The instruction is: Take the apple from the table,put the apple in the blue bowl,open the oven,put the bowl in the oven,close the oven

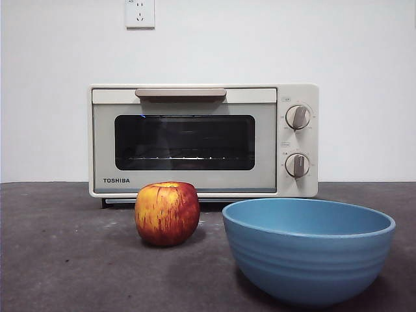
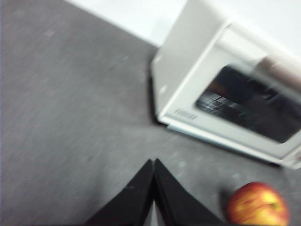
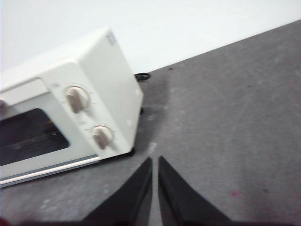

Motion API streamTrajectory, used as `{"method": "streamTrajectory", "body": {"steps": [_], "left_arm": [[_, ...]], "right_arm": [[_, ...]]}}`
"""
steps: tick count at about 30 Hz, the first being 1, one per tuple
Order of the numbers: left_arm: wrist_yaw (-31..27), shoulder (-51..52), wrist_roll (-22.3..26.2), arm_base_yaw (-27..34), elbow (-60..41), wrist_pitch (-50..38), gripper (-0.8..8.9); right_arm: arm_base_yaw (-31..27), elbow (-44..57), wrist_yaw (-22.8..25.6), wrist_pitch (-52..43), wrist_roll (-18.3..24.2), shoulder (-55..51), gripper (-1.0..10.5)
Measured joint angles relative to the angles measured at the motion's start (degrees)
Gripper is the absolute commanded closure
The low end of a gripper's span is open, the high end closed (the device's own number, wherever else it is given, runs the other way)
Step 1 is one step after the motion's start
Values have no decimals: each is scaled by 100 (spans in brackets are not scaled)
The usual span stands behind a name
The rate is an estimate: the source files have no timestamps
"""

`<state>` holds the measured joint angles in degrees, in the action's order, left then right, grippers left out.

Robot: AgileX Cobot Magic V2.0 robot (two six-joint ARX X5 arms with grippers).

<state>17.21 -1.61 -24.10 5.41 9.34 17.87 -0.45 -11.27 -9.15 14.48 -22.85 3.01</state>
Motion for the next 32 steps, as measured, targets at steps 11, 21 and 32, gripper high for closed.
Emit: {"method": "streamTrajectory", "body": {"steps": [11, 21, 32], "left_arm": [[1084, -1213, 151, -24, 1390, 855, 806], [1510, -2208, 1008, -1058, 2822, 2330, 806], [1519, -2699, 1506, -1578, 3163, 3178, 806]], "right_arm": [[286, -1628, -1244, 935, 479, 1705, 944], [1331, -3084, -1779, 2472, 1659, 3311, 944], [2730, -3458, -1517, 3093, 2247, 3919, 943]]}}
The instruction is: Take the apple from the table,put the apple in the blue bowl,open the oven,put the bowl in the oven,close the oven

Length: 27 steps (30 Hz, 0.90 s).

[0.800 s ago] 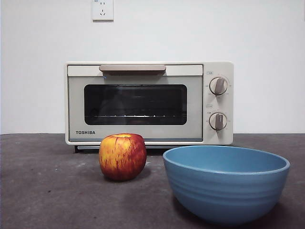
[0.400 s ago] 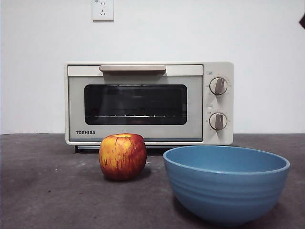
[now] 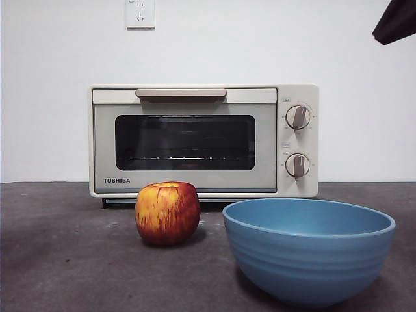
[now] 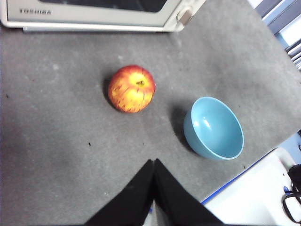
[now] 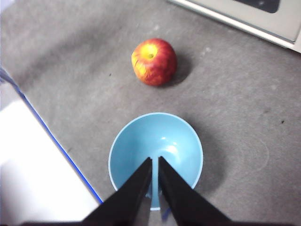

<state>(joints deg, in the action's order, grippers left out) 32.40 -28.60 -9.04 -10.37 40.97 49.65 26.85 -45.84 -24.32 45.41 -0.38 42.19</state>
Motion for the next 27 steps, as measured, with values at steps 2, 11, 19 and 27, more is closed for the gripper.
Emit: {"method": "streamTrajectory", "body": {"steps": [2, 11, 19, 27], "left_arm": [[0, -2, 42, 0, 0, -11, 806], [0, 0, 72, 0, 0, -57, 806], [0, 0, 77, 0, 0, -66, 806], [0, 0, 79, 0, 0, -101, 806]], "right_arm": [[120, 0, 55, -4, 15, 9, 927], [197, -4, 68, -245, -219, 55, 456], [400, -4, 76, -787, -560, 640, 456], [1012, -332, 352, -1801, -949, 1788, 456]]}}
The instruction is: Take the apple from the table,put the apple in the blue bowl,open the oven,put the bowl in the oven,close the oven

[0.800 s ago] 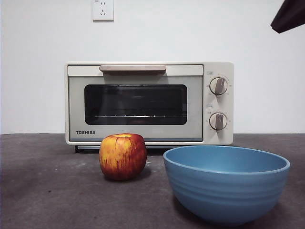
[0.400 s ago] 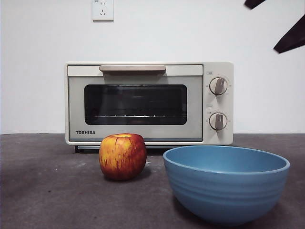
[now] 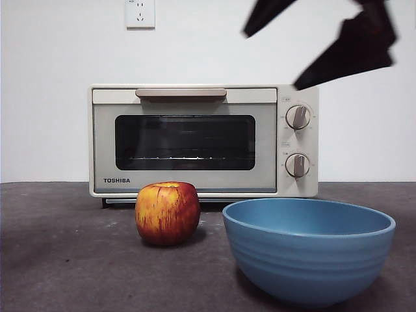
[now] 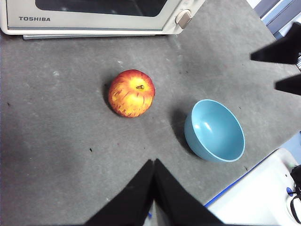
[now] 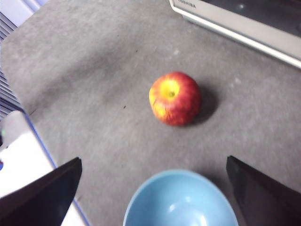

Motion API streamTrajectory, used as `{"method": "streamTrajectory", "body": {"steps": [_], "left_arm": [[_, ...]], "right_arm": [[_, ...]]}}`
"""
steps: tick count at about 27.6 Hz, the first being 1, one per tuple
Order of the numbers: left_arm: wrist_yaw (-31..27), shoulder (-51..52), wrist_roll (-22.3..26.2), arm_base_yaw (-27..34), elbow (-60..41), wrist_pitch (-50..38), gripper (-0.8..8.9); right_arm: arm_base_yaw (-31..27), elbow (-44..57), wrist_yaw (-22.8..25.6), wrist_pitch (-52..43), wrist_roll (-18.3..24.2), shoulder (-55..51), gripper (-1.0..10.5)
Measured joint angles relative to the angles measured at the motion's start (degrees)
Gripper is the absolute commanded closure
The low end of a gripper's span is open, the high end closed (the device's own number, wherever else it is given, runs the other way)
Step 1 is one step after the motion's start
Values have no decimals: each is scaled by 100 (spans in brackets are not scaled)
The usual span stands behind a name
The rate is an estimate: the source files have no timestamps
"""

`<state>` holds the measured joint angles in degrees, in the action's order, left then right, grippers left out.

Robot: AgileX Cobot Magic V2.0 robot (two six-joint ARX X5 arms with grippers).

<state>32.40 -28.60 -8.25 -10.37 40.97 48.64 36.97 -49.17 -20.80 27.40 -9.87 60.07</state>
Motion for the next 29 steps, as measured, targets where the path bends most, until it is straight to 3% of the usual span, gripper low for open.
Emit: {"method": "streamTrajectory", "body": {"steps": [7, 16, 19, 29], "left_arm": [[0, 0, 0, 0, 0, 0, 806], [0, 0, 0, 0, 0, 2, 806], [0, 0, 0, 0, 0, 7, 806], [0, 0, 0, 0, 0, 7, 806]], "right_arm": [[382, -914, 170, -85, -52, 1421, 456], [767, -2218, 964, -90, -39, 3517, 456], [804, -2402, 1185, -87, 22, 3921, 456], [815, -2463, 1290, -223, 74, 4682, 456]]}}
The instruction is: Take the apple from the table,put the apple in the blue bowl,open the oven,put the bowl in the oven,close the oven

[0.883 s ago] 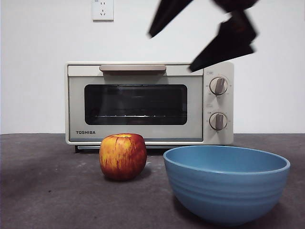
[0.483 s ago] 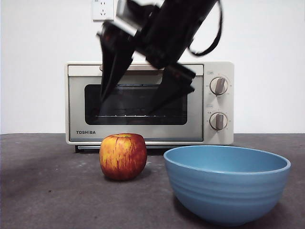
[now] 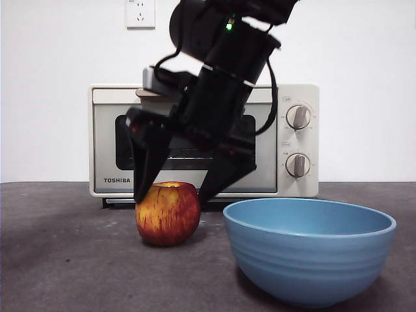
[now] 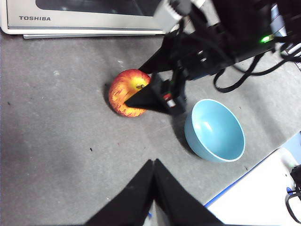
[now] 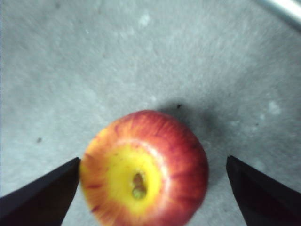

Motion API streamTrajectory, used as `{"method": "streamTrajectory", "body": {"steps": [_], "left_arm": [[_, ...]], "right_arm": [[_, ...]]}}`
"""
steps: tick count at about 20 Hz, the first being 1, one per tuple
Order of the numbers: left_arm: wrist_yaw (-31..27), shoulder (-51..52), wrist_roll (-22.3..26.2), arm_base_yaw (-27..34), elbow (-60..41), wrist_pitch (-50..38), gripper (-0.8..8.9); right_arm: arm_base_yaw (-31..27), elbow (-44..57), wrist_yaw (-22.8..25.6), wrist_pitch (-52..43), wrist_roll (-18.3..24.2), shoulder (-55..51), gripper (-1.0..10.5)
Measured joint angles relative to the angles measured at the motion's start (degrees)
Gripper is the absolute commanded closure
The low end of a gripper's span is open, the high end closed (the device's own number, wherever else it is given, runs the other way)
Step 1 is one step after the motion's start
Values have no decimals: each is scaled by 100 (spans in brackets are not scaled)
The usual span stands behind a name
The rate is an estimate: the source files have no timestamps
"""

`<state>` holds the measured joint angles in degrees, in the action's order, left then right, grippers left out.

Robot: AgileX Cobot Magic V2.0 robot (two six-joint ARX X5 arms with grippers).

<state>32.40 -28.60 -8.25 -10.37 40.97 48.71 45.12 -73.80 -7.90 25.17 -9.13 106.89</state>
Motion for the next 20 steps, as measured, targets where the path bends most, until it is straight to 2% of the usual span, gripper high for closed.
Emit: {"method": "streamTrajectory", "body": {"steps": [4, 8, 15, 20], "left_arm": [[0, 0, 0, 0, 0, 2, 806], [0, 0, 0, 0, 0, 0, 806], [0, 0, 11, 0, 0, 0, 806], [-2, 0, 26, 0, 0, 0, 806]], "right_arm": [[61, 0, 24, -101, 7, 216, 472], [70, 0, 31, -118, -31, 232, 592], [98, -52, 42, -35, -195, 208, 615], [138, -133, 42, 264, -229, -654, 615]]}}
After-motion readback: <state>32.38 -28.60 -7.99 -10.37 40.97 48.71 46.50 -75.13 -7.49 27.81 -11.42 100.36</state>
